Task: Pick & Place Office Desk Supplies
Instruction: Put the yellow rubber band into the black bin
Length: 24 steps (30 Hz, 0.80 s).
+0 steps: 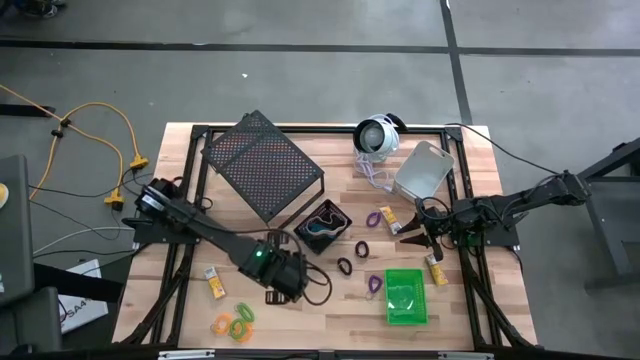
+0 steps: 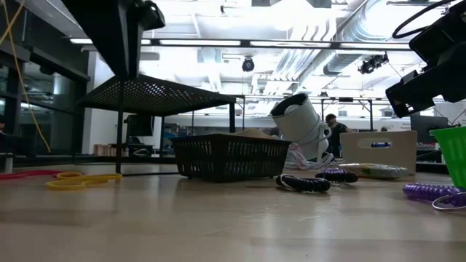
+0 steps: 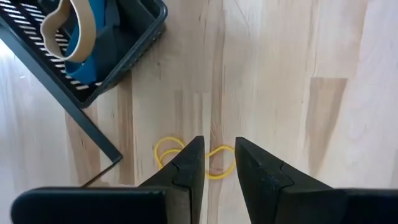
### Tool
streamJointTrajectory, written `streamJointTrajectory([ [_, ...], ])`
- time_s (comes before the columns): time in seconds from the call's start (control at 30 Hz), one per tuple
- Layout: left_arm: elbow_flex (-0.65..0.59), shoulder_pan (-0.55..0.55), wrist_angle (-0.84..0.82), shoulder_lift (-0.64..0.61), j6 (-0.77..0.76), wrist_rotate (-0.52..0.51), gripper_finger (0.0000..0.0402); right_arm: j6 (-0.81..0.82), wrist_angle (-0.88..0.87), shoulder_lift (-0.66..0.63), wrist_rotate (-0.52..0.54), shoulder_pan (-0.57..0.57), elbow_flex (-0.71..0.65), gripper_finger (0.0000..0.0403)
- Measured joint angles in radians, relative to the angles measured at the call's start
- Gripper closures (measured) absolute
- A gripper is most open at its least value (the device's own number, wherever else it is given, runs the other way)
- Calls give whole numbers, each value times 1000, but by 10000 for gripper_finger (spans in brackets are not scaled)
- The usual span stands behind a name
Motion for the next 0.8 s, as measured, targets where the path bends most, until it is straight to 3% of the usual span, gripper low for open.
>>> streamJointTrajectory([
  [0.13, -63, 13, 49, -38, 0, 8, 318, 0, 0, 0, 0, 0, 0, 283],
  [0.33, -284, 25, 221, -163, -70, 16, 319, 0, 0, 0, 0, 0, 0, 283],
  [0.5, -387, 11, 244, -218, -272, 0, 319, 0, 0, 0, 0, 0, 0, 283],
  [0.8, -397, -3, 220, -220, -711, -43, 319, 0, 0, 0, 0, 0, 0, 283],
])
